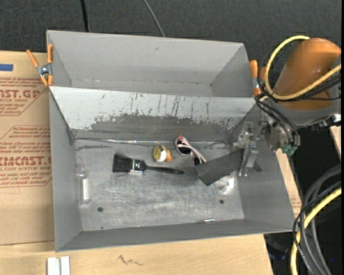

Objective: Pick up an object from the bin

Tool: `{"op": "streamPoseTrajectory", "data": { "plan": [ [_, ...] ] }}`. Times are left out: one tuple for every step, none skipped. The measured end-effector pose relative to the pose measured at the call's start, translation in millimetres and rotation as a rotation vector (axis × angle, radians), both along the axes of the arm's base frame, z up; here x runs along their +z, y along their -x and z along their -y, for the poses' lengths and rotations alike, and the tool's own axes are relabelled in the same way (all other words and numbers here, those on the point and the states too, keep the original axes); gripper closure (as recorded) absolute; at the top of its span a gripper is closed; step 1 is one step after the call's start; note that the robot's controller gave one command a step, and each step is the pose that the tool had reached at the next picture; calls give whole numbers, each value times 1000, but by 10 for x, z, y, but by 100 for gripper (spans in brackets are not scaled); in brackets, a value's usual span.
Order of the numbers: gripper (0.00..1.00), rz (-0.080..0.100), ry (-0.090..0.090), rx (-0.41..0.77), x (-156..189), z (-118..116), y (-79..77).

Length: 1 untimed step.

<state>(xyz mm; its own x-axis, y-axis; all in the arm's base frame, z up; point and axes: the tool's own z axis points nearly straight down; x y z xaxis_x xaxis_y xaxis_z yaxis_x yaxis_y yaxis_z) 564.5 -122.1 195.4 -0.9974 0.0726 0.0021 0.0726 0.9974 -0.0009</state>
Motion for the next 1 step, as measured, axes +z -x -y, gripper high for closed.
{"op": "streamPoseTrajectory", "data": {
  "plan": [
    [100,-4,-2,-5,344,30,10]
  ]
}}
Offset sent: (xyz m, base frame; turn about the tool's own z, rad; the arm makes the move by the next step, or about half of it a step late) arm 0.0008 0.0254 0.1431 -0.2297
